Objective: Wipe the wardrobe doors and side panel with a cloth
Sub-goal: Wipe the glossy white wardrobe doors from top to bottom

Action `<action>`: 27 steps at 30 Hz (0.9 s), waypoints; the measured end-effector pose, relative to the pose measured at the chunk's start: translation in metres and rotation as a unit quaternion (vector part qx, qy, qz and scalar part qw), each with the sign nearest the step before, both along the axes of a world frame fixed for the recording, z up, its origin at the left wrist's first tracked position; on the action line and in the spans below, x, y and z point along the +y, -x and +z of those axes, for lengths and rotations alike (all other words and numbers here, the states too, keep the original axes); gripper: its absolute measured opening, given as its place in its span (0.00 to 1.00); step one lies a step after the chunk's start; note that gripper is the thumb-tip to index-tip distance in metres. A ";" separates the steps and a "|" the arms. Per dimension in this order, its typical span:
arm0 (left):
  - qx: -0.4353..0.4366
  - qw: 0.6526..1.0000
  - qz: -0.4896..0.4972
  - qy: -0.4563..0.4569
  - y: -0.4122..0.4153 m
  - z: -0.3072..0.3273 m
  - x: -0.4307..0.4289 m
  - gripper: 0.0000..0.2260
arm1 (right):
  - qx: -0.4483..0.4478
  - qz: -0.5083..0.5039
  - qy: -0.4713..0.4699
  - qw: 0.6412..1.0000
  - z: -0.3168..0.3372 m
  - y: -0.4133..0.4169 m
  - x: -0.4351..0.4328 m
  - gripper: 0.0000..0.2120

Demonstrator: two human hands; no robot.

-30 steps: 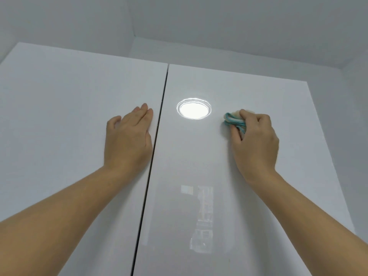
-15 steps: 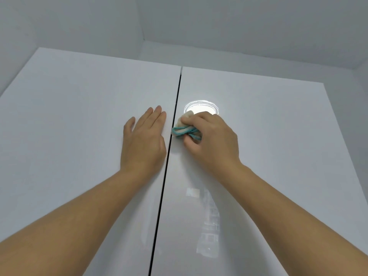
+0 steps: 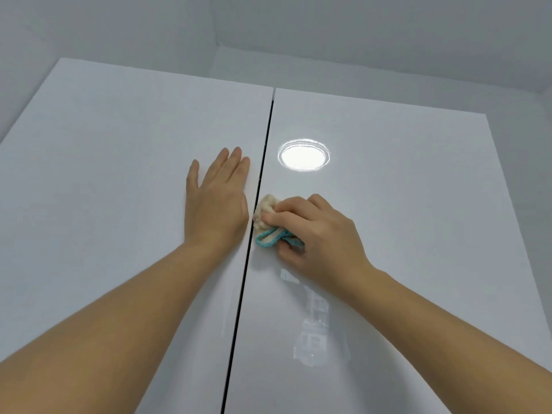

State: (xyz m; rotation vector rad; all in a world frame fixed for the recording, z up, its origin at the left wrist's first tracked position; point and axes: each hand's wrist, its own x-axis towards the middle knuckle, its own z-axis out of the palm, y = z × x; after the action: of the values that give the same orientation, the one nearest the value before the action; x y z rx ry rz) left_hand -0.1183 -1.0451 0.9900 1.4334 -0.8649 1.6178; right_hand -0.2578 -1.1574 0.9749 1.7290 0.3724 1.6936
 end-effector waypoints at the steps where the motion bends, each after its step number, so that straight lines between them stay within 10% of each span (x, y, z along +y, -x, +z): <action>1: 0.014 1.000 0.004 -0.001 0.002 -0.002 0.000 0.26 | -0.002 -0.004 0.003 1.000 0.001 0.000 0.000 0.13; 27: 0.049 0.999 -0.004 -0.016 0.015 -0.046 -0.009 0.25 | -0.131 -0.083 -0.181 0.971 -0.013 0.063 -0.030 0.08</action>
State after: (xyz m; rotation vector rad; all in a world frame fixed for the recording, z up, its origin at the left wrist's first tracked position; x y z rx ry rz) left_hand -0.1329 -1.0537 0.9438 1.5153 -0.8434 1.5207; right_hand -0.3211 -1.1872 0.9615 1.6956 -0.2102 1.9176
